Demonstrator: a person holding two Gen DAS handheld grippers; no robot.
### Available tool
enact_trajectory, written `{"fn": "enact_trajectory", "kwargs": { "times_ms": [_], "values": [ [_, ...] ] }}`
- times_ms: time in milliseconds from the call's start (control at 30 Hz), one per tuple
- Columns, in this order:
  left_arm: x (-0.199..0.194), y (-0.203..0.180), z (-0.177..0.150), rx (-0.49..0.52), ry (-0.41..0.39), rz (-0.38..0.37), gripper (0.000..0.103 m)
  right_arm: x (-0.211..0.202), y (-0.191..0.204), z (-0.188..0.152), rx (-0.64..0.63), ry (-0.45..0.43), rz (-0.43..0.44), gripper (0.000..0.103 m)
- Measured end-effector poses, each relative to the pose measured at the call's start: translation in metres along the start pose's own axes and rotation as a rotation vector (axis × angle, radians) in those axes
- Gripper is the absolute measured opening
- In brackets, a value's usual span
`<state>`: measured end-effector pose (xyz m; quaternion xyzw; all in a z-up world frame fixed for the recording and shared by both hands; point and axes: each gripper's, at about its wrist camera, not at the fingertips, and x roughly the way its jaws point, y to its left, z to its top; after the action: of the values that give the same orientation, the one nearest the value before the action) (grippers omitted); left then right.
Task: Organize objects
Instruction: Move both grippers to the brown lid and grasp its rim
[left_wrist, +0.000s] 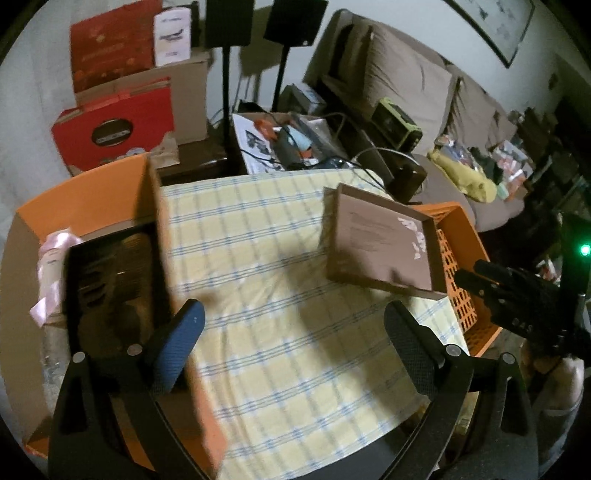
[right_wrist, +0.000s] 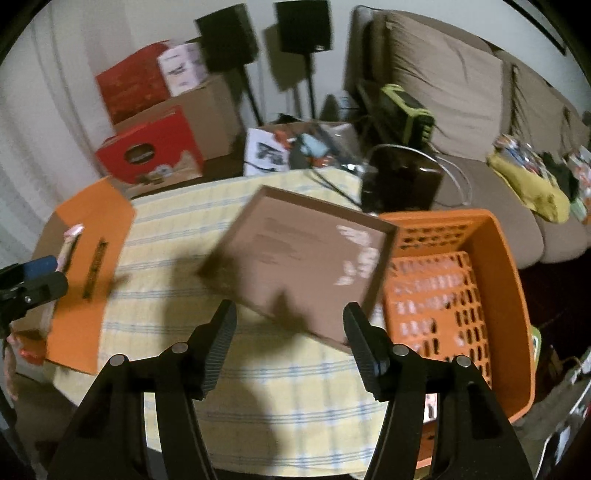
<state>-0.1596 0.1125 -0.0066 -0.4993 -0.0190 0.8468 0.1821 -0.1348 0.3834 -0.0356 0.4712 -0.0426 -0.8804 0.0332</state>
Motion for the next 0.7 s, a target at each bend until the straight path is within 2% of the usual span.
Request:
{"fn": "enact_trajectory", "kwargs": {
  "times_ms": [200,300,467,567,700],
  "values": [
    [0.032,-0.023,0.008,0.014,0.019,-0.011,0.093,0.021,-0.036,-0.005,0.071,0.026,-0.041,0.061],
    [0.054,-0.033,0.012,0.023,0.045,0.003,0.083,0.033,-0.047,-0.007,0.095,0.041,-0.052,0.048],
    [0.093,-0.043,0.016,0.046,0.093,0.031,0.06,0.049,-0.056,-0.009,0.128,0.069,-0.038,0.037],
    [0.111,-0.043,0.017,0.052,0.108,0.055,0.053,0.056,-0.057,-0.007,0.134,0.075,-0.035,0.037],
    [0.13,-0.041,0.019,0.03,0.127,0.053,0.051,0.067,-0.059,-0.004,0.146,0.088,-0.027,0.026]
  ]
}}
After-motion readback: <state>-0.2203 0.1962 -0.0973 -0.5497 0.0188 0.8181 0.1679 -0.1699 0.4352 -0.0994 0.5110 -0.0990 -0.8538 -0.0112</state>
